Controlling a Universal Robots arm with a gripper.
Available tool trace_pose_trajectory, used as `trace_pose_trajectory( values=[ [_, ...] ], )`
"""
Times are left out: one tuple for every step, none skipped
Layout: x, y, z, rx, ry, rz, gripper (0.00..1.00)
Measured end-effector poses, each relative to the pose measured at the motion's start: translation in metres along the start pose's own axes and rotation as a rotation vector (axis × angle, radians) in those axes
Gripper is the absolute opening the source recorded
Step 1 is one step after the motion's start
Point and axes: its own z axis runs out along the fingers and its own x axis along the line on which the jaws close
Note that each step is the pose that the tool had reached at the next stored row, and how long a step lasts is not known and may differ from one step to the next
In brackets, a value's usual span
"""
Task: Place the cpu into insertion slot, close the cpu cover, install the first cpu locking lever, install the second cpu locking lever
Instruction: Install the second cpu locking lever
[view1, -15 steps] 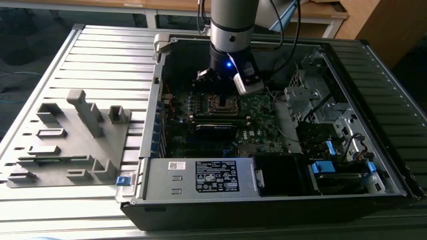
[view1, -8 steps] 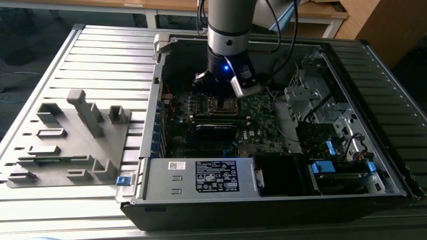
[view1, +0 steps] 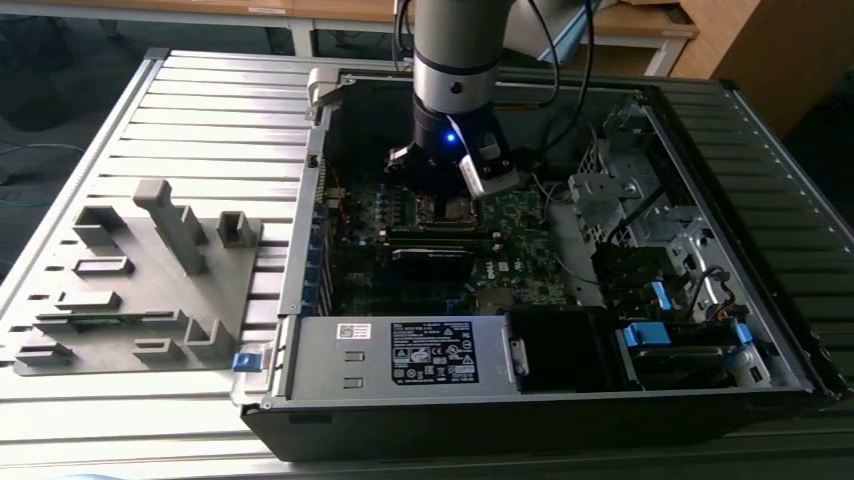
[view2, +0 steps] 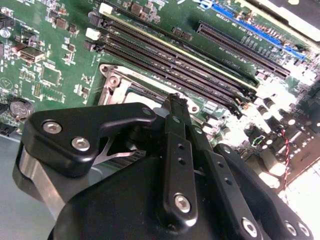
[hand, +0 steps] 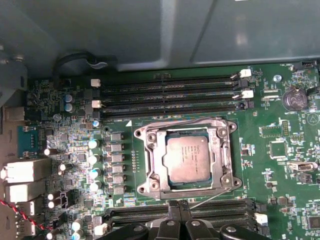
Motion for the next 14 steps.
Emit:
trace_pose_trajectory(
  values=[
    [0.0005, 0.0000, 0.0001, -0.0001, -0.0001, 0.000, 0.11],
    [0.0011, -0.0001, 0.0001, 0.0000, 0.0000, 0.000, 0.11],
    [0.0017, -0.0002, 0.0003, -0.0001, -0.0001, 0.000, 0.11],
    [0.0026, -0.0002, 0.0003, 0.0001, 0.0000, 0.000, 0.11],
    [0.0035, -0.0003, 0.0005, 0.0000, 0.0000, 0.000, 0.11],
    [0.0042, -0.0004, 0.0007, 0.0001, 0.0000, 0.000, 0.11],
    [0.0043, -0.0004, 0.0007, 0.0002, 0.0001, 0.000, 0.11],
    [0.0043, -0.0004, 0.0007, 0.0002, 0.0001, 0.000, 0.11],
    [0.0043, -0.0004, 0.0007, 0.0003, 0.0001, 0.000, 0.11],
    [0.0043, -0.0004, 0.0008, 0.0002, 0.0001, 0.000, 0.11],
    [0.0043, -0.0004, 0.0008, 0.0001, 0.0001, 0.000, 0.11],
    [0.0043, -0.0004, 0.0009, 0.0000, 0.0000, 0.000, 0.11],
    [0.0044, -0.0004, 0.0010, 0.0000, 0.0000, 0.000, 0.11],
    [0.0045, -0.0004, 0.0015, -0.0004, -0.0002, 0.000, 0.11]
  ],
)
